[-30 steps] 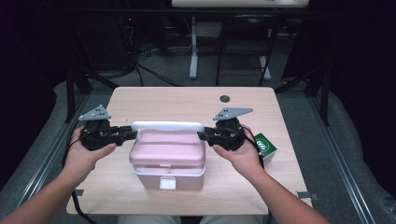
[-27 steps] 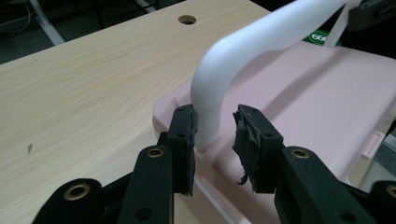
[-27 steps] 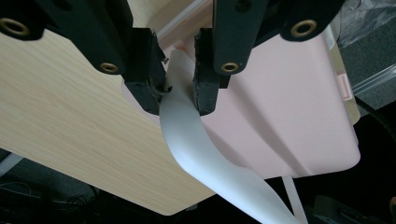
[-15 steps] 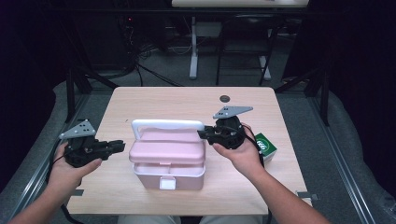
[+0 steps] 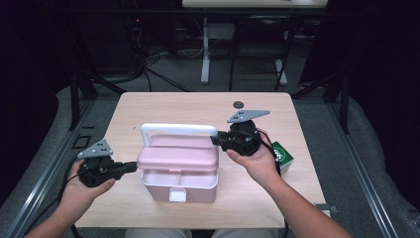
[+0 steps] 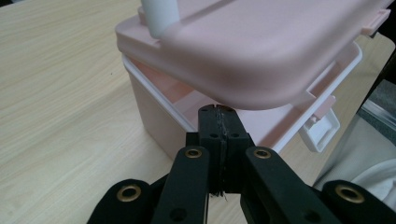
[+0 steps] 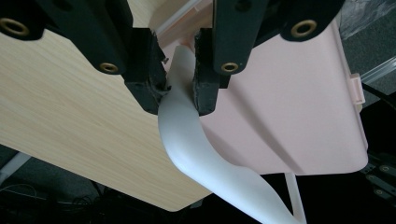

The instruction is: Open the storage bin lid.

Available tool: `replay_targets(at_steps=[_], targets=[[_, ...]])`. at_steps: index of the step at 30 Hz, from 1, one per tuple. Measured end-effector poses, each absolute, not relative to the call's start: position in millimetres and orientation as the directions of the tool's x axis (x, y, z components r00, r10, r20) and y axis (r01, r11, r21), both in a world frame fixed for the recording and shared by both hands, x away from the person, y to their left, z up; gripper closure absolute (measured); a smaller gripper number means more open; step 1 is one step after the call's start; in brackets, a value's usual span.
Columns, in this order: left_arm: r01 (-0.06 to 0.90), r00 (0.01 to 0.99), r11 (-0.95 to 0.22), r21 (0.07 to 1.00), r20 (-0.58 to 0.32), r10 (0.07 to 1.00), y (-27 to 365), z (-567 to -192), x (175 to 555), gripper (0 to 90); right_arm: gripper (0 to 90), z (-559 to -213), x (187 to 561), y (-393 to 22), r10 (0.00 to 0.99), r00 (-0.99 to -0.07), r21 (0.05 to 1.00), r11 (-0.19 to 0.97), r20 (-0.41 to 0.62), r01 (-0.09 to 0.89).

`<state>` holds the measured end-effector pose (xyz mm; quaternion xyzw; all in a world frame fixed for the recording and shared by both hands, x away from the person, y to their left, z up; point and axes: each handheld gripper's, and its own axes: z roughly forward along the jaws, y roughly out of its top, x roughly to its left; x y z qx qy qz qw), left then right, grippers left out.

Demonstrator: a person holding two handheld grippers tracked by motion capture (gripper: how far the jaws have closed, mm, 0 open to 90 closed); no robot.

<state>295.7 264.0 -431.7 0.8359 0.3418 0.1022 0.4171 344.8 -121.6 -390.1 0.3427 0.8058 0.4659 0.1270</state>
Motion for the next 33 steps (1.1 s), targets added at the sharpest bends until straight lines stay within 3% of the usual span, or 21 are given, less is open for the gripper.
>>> replay_targets(at_steps=[12, 24, 33], targets=[[0.471, 0.783, -0.458, 0.754, -0.117, 0.611, 236, -439, 300, 90.0, 73.9, -391, 346, -122, 0.670, -0.733, 0.842, 0.323, 0.119, 0.432], [0.474, 0.779, -0.462, 0.750, -0.112, 0.617, 236, -434, 302, 90.0, 71.3, -392, 344, -130, 0.675, -0.726, 0.850, 0.301, 0.129, 0.432], [0.471, 0.777, -0.462, 0.752, -0.106, 0.620, 235, -430, 303, 90.0, 74.5, -391, 334, -141, 0.682, -0.723, 0.854, 0.309, 0.108, 0.419]])
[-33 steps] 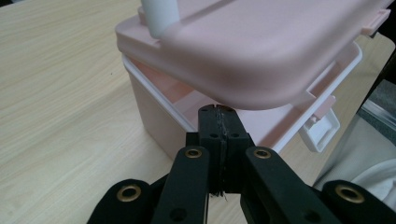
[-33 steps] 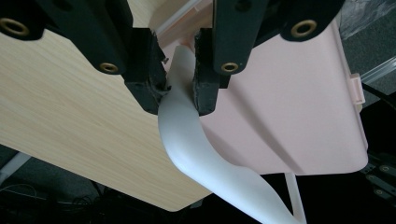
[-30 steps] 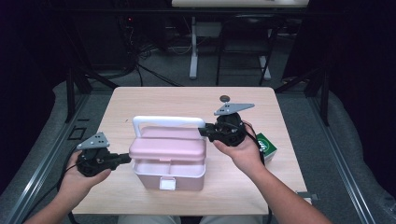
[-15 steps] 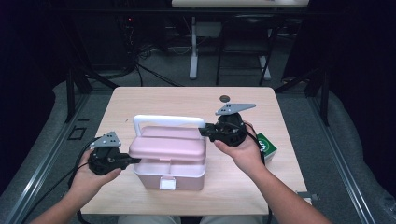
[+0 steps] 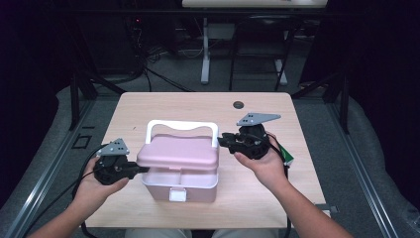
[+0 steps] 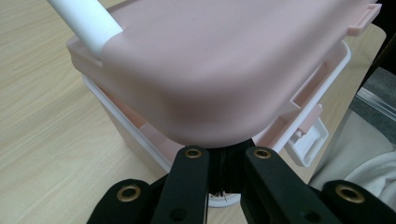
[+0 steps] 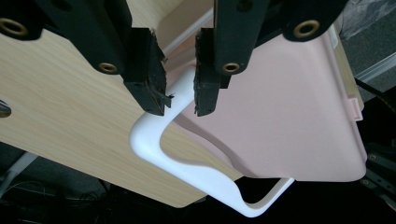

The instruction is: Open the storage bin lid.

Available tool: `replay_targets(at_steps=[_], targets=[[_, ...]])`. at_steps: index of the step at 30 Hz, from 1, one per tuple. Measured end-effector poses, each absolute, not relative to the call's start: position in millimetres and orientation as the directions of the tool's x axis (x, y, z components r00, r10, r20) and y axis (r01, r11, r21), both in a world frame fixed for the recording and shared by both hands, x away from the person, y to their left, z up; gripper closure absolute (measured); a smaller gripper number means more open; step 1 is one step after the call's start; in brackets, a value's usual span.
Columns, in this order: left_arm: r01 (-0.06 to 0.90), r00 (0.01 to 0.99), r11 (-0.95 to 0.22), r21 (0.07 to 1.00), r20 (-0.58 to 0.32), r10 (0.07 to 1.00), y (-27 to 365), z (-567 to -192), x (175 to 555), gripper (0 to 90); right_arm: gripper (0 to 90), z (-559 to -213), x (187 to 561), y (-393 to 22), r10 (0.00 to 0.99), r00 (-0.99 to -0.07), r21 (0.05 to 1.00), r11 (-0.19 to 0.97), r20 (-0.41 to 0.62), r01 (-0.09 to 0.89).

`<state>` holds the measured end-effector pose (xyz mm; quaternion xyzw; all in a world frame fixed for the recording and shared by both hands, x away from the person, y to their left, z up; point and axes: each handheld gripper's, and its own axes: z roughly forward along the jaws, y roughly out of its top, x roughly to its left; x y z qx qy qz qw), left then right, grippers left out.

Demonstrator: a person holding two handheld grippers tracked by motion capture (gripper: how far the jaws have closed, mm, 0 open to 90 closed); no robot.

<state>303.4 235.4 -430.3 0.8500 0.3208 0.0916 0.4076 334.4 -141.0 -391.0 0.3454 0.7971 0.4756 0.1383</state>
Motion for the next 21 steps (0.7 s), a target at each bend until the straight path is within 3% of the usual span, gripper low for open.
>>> replay_targets(at_steps=[9, 21], targets=[[0.465, 0.774, -0.462, 0.756, -0.093, 0.627, 234, -423, 306, 90.0, 79.0, -396, 319, -152, 0.682, -0.726, 0.851, 0.324, 0.092, 0.412], [0.456, 0.767, -0.458, 0.763, -0.077, 0.637, 232, -409, 314, 90.0, 82.0, -428, 306, -153, 0.670, -0.734, 0.820, 0.353, 0.115, 0.451]])
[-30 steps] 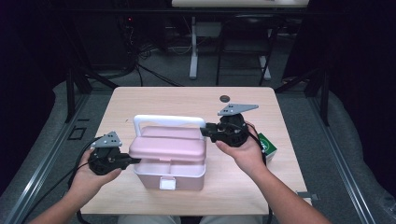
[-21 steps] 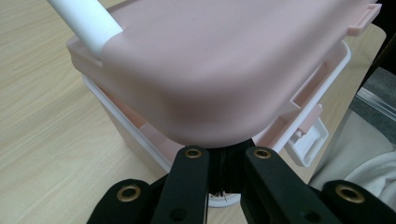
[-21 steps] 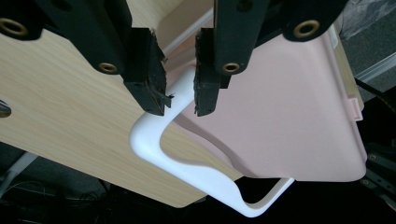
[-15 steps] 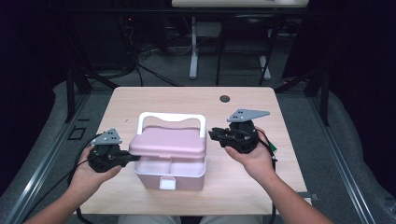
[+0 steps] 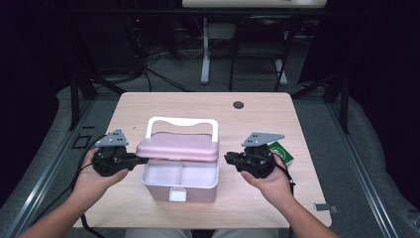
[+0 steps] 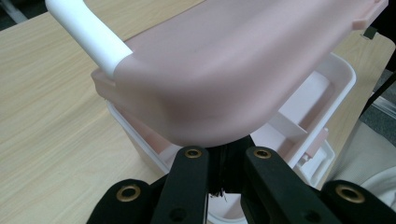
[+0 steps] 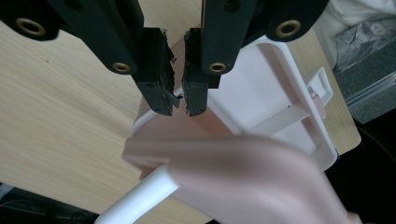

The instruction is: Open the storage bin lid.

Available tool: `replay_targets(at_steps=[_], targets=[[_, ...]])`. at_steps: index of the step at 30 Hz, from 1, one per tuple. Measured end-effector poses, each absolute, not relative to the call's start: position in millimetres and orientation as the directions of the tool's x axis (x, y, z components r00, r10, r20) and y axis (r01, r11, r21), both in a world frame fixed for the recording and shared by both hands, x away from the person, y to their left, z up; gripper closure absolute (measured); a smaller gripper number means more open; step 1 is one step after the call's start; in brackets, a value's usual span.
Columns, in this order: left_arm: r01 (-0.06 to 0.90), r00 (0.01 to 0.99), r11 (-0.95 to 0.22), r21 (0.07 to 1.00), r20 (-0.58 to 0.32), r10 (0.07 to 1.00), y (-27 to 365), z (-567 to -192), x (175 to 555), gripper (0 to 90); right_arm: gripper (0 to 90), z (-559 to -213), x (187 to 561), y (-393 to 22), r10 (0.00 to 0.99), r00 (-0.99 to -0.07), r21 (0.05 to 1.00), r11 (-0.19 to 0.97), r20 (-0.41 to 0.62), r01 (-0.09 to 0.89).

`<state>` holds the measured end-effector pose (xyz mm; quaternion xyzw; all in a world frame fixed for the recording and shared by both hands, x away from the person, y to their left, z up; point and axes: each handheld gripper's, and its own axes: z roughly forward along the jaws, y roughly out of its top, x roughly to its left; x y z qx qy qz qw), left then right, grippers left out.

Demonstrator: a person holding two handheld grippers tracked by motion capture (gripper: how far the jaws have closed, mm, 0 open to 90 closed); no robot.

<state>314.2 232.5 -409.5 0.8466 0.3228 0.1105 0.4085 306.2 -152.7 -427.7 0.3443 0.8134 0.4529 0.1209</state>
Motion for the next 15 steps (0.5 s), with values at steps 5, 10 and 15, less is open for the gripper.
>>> replay_targets(at_steps=[5, 10, 15], targets=[[0.467, 0.760, -0.449, 0.762, -0.086, 0.644, 232, -403, 320, 89.9, 82.6, -437, 302, -144, 0.647, -0.753, 0.809, 0.377, 0.119, 0.451], [0.467, 0.758, -0.451, 0.760, -0.082, 0.647, 231, -397, 324, 89.9, 83.0, -443, 300, -136, 0.631, -0.767, 0.801, 0.396, 0.118, 0.449], [0.466, 0.760, -0.474, 0.747, -0.064, 0.647, 230, -391, 329, 89.9, 83.8, -448, 300, -131, 0.624, -0.772, 0.794, 0.404, 0.123, 0.454]])
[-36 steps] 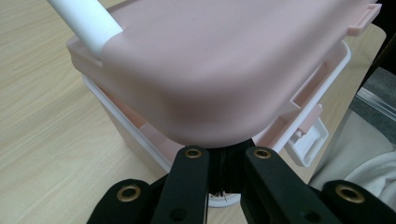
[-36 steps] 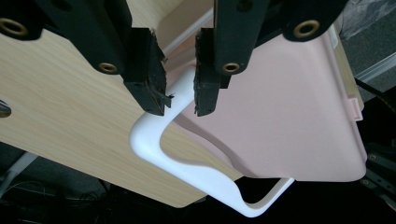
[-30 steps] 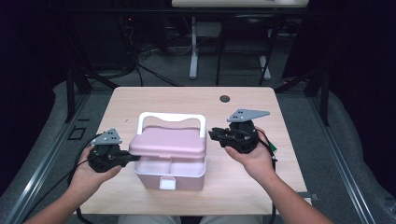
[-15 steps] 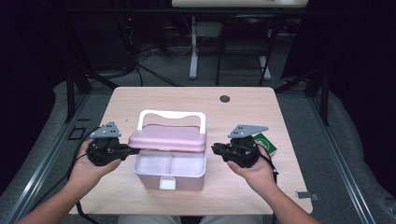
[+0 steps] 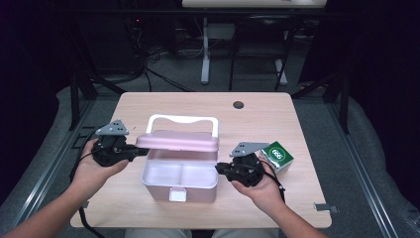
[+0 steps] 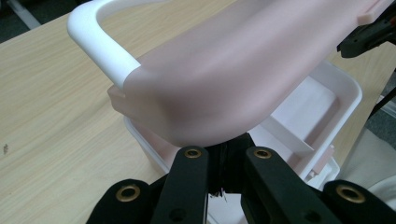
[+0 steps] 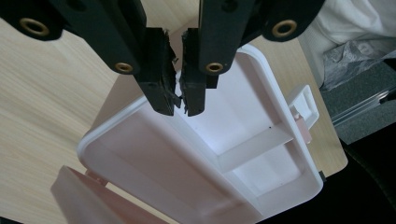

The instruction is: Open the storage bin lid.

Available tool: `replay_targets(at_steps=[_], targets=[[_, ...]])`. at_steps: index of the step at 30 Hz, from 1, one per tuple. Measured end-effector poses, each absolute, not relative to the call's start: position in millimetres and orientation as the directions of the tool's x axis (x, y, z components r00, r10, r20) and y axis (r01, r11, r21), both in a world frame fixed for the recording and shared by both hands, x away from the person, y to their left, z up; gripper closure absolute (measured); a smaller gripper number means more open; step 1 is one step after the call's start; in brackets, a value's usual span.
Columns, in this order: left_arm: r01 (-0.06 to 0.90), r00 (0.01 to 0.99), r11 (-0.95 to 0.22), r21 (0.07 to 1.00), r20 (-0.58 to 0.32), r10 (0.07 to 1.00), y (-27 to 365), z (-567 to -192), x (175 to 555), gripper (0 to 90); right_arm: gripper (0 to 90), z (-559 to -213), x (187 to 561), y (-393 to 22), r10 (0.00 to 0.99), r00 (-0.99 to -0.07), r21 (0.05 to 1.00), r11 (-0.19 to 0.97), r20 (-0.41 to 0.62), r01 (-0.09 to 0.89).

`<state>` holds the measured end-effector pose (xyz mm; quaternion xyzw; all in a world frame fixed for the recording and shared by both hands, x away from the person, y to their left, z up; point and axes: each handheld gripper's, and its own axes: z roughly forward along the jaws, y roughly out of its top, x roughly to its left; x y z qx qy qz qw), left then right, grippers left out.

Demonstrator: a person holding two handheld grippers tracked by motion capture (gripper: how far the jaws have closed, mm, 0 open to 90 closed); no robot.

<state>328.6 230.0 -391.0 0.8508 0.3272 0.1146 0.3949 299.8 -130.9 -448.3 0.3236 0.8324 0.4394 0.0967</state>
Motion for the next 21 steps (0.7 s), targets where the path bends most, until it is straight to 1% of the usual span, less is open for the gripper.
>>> replay_targets(at_steps=[9, 21], targets=[[0.468, 0.757, -0.489, 0.736, -0.048, 0.652, 228, -382, 337, 89.9, 86.0, -453, 299, -121, 0.600, -0.788, 0.788, 0.417, 0.134, 0.452], [0.480, 0.756, -0.514, 0.711, -0.039, 0.653, 225, -377, 341, 89.9, 86.6, -465, 297, -104, 0.566, -0.816, 0.760, 0.477, 0.119, 0.441]])
